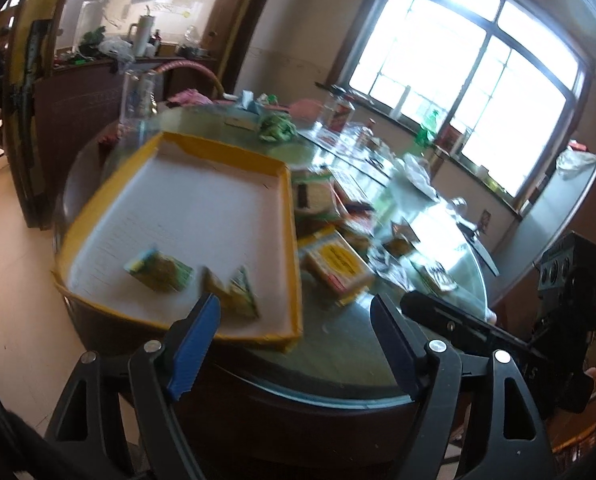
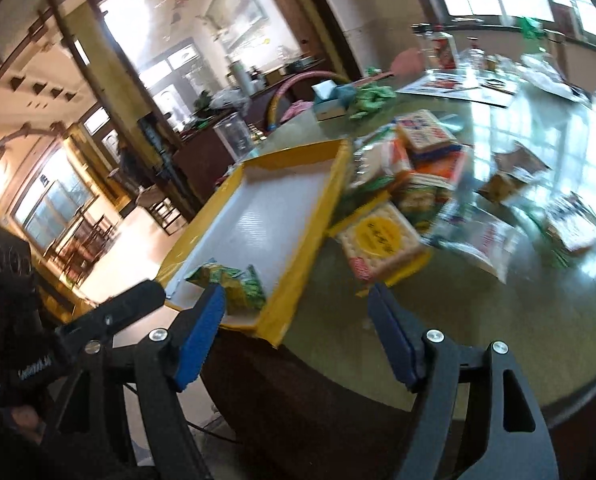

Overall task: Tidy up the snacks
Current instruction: 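Move the right tool to the white milk biscuit pack while the left approaches the yellow cracker pack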

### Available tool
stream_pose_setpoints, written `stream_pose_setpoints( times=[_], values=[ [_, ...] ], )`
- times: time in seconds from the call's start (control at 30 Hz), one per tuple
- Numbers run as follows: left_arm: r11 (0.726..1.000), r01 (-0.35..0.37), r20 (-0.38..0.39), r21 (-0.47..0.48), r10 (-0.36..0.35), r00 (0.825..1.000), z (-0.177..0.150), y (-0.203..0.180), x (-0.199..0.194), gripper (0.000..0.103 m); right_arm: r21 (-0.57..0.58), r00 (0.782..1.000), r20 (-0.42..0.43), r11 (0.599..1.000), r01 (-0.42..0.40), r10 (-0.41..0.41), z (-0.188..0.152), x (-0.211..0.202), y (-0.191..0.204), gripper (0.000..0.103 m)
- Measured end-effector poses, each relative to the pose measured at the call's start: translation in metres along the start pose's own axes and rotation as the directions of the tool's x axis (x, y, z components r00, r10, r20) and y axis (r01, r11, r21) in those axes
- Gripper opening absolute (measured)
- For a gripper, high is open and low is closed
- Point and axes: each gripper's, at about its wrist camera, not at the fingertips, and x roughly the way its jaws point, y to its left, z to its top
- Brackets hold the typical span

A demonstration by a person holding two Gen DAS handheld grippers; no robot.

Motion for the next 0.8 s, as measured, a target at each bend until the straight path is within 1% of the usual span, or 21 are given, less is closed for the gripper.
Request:
stream_pose_setpoints(
  times=[0.13,0.33,0.63,0.8],
  values=[
    [1.000,0.010,-0.028,0.023,-0.009,1.000,-0.006,-0.015,0.004,0.078,0.035,0.999,0.010,0.998,0.044,-0.044,-0.006,-0.013,-0.017,0.075],
    [0.998,0.028,-0.045,0.052,-0.025,0.999,-0.016,-0.033,0.003,0.078,0.087,0.999,0.002,0.995,0.044,-0.044,-0.012,-0.026,-0.038,0.075],
    [0.995,0.043,-0.055,0.086,-0.038,0.998,-0.023,-0.052,0.002,0.078,0.099,0.996,0.016,0.991,0.087,-0.089,-0.021,-0.048,-0.058,0.075],
    [0.994,0.051,-0.061,0.094,-0.045,0.997,-0.029,-0.054,0.005,0.078,0.115,0.995,0.003,0.988,0.100,-0.101,-0.021,-0.047,-0.067,0.075]
  ],
)
